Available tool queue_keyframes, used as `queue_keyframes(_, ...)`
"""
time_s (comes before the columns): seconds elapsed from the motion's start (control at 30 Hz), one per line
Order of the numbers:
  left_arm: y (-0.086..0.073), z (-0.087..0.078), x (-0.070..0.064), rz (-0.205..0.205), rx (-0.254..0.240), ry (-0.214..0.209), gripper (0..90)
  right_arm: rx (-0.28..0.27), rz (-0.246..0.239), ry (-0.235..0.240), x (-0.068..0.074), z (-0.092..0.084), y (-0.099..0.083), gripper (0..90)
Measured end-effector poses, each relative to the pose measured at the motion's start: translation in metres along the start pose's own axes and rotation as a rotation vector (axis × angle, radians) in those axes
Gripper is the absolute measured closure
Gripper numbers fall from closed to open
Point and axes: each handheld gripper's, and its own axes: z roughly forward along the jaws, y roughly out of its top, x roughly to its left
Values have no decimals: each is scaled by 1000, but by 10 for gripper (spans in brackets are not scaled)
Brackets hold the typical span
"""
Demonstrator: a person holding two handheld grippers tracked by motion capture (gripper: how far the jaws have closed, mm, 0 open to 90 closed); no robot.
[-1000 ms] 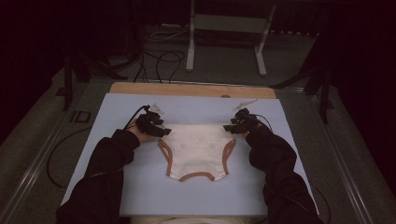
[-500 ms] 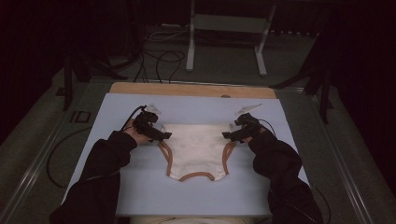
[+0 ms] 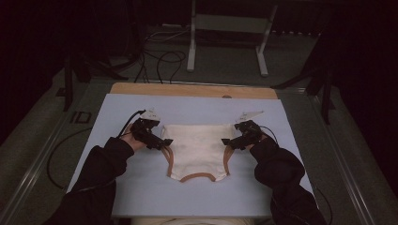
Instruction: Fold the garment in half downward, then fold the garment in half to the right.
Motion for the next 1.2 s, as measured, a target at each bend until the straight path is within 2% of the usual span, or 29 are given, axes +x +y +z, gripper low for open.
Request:
queue_keyframes(0.17, 1, -3, -8, 21, -8, -31, 0, -19, -12, -3, 6, 2, 5, 97)
queue_keyframes(0.27, 1, -5, -12, 24, -30, -16, 0, -37, -22, -7, 9, 2, 7, 114)
queue_keyframes(0.47, -2, -8, -19, 44, -21, -41, 0, -47, -41, 8, 14, 1, 12, 109)
queue_keyframes(0.67, -6, -10, -25, 58, -33, -45, 0, -79, -29, 30, 16, 0, 15, 109)
queue_keyframes(0.87, -13, -12, -25, 50, -24, -49, 0, -86, -21, 33, 17, 1, 18, 108)
queue_keyframes(1.07, -13, -19, -26, 46, -42, -51, 0, -87, -27, 35, 20, 2, 23, 104)
queue_keyframes(1.2, -13, -21, -28, 58, -36, -47, 0, -89, -34, 38, 22, 3, 28, 104)
